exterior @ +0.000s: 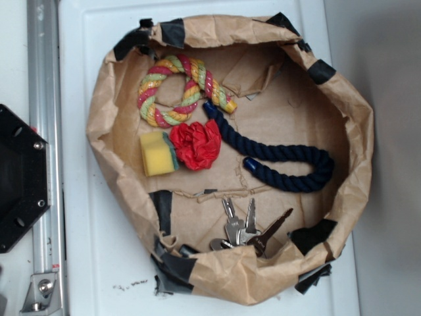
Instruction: Grab the blue rope.
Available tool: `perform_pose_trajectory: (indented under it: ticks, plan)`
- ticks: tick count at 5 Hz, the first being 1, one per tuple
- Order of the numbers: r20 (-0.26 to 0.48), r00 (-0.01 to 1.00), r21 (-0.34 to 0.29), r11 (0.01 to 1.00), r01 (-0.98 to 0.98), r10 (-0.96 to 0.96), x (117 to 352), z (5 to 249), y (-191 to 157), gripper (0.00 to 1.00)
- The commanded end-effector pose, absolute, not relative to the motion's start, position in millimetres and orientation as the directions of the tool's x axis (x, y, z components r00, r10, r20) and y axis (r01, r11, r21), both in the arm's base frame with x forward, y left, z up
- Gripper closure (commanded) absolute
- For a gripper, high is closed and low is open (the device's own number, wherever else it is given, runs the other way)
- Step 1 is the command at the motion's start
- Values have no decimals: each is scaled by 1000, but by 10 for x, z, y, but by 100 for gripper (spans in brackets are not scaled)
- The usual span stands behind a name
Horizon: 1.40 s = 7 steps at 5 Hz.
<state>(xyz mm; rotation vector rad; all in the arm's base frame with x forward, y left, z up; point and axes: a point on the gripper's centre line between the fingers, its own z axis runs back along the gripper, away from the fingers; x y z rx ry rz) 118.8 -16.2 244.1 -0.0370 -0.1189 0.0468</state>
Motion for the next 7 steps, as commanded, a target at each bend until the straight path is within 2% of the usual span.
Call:
perform_pose_trajectory:
  ticks: [1, 2, 3, 4, 5, 6, 7]
  plan:
    - [118, 992, -40, 998, -44, 49, 1188, 2441, -162, 0]
    - [291, 957, 27, 999, -21, 13, 1688, 2091, 19, 0]
    - [304, 950, -16, 997, -71, 73, 2183, 1802, 92, 0]
    - [330, 944, 4, 1000, -14, 12, 2694, 1545, 125, 0]
    - [264, 962, 26, 998, 60, -64, 3053, 1167, 29, 0]
    - [214, 966, 40, 989, 142, -147, 3225, 879, -211, 0]
    - [225, 927, -4, 952, 308, -299, 3198, 727, -544, 0]
